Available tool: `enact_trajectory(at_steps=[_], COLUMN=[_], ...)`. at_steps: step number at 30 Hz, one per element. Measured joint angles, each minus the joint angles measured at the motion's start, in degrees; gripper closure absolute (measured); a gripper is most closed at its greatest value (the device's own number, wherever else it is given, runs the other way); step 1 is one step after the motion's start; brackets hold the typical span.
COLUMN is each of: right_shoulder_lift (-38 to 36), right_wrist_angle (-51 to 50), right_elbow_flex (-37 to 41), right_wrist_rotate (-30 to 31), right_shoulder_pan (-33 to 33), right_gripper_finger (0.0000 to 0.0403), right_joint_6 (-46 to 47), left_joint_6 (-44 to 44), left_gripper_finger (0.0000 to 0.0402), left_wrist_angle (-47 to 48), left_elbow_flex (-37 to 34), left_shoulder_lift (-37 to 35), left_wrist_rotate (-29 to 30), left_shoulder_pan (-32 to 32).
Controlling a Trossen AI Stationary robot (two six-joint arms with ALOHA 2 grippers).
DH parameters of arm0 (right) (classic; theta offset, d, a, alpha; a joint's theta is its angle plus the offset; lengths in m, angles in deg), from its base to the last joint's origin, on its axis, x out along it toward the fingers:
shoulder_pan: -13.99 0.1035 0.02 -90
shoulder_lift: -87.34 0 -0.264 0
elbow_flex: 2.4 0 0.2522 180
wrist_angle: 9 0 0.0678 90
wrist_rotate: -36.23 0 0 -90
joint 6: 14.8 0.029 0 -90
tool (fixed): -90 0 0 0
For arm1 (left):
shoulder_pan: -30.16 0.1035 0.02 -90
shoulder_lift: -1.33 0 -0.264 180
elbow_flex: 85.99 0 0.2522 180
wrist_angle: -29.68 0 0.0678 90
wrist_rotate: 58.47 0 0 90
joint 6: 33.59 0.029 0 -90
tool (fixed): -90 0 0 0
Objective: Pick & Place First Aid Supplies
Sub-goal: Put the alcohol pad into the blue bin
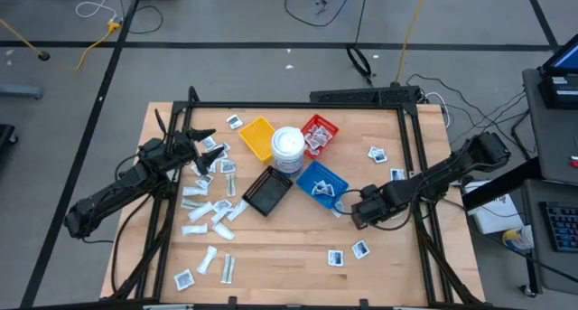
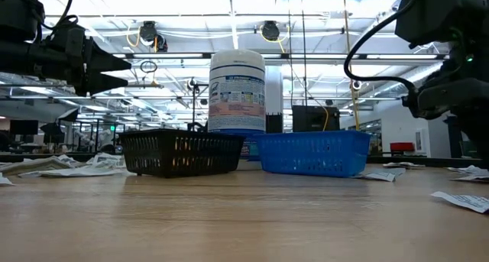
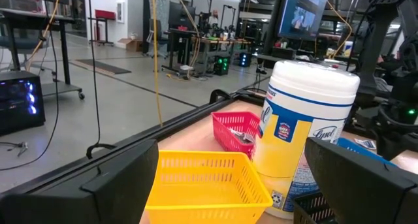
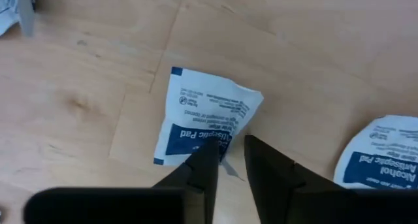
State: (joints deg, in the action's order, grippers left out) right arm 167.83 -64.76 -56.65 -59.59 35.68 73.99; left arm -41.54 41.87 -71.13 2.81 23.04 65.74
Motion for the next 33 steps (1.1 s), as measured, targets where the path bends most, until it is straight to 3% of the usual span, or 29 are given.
enact_trajectory(at_steps=[5,13,33], right_shoulder_lift=[0.0,0.1,-0.1], right_wrist_angle=[0.1,-1.8,-24.6], right_elbow_flex=[0.0,-1.0,-21.2], right_wrist_rotate=[0.7,1.5,1.1], right_shoulder_pan=[0.0,-0.2,-6.4], right_gripper_finger=[0.0395,0.0401,0.0403], right_joint_6=[-1.8,-3.6,-33.4], left_joint_6=[0.0,0.0,0.0], left_gripper_finger=[0.0009,0.0009,0.0009], left_wrist_angle=[0.0,0.0,0.0], left_elbow_flex=[0.0,0.0,0.0], left_shoulder_lift=[0.0,0.0,0.0], left_wrist_rotate=[0.0,0.0,0.0], left_shoulder_pan=[0.0,0.0,0.0])
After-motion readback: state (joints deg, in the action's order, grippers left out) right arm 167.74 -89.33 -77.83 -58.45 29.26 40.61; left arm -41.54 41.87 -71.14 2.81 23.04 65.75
